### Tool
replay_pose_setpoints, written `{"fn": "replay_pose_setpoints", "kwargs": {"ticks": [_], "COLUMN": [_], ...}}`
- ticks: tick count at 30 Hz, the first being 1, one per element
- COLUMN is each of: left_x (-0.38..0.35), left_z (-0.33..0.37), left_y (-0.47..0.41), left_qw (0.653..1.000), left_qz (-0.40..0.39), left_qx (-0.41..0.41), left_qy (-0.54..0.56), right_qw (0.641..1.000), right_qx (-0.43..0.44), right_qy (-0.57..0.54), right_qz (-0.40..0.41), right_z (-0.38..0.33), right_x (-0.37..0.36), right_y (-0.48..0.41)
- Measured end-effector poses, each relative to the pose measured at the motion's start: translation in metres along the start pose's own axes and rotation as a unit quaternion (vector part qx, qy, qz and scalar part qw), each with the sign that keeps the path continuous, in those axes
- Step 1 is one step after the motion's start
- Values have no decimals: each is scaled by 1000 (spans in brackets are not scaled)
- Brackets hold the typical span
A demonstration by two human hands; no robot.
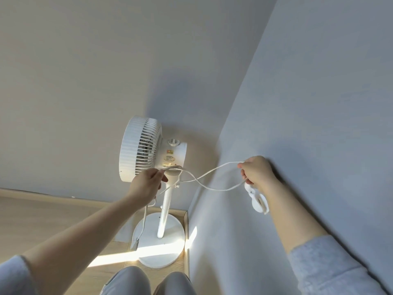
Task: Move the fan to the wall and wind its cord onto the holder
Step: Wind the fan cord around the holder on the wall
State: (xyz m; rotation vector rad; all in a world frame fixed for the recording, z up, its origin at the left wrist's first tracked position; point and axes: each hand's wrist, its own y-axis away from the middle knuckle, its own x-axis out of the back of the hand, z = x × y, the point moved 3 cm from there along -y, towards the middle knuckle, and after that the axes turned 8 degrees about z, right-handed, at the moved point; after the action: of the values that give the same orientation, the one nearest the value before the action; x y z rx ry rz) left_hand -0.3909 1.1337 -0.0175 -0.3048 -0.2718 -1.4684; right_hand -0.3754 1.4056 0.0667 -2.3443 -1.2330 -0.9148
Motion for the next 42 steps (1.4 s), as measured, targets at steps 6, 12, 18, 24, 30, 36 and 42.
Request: {"fn": "replay_pose_setpoints", "kwargs": {"ticks": [6, 12, 18, 24, 30, 36, 42], "left_x": [-18, -34, -44, -45, -49, -51, -50], "left_z": [-2, -7, -20, -23, -23, -25, -20], "left_y": [3, 12, 16, 17, 13, 15, 23], "left_qw": [999, 996, 994, 992, 990, 991, 989], "left_qz": [-32, -57, -78, -85, -93, -97, -110], "left_qx": [-20, -23, 7, 11, 10, 10, 13], "left_qy": [38, 59, 73, 88, 103, 90, 96], "right_qw": [974, 888, 878, 875, 841, 873, 897], "right_qx": [129, 145, 123, 98, 99, 77, 120], "right_qy": [155, 430, 458, 467, 528, 479, 408], "right_qz": [105, 80, 61, 75, 59, 55, 121], "right_z": [-9, -24, -24, -23, -26, -12, 9], "right_x": [20, 27, 25, 22, 15, 19, 25], "right_y": [1, 18, 37, 45, 43, 53, 78]}}
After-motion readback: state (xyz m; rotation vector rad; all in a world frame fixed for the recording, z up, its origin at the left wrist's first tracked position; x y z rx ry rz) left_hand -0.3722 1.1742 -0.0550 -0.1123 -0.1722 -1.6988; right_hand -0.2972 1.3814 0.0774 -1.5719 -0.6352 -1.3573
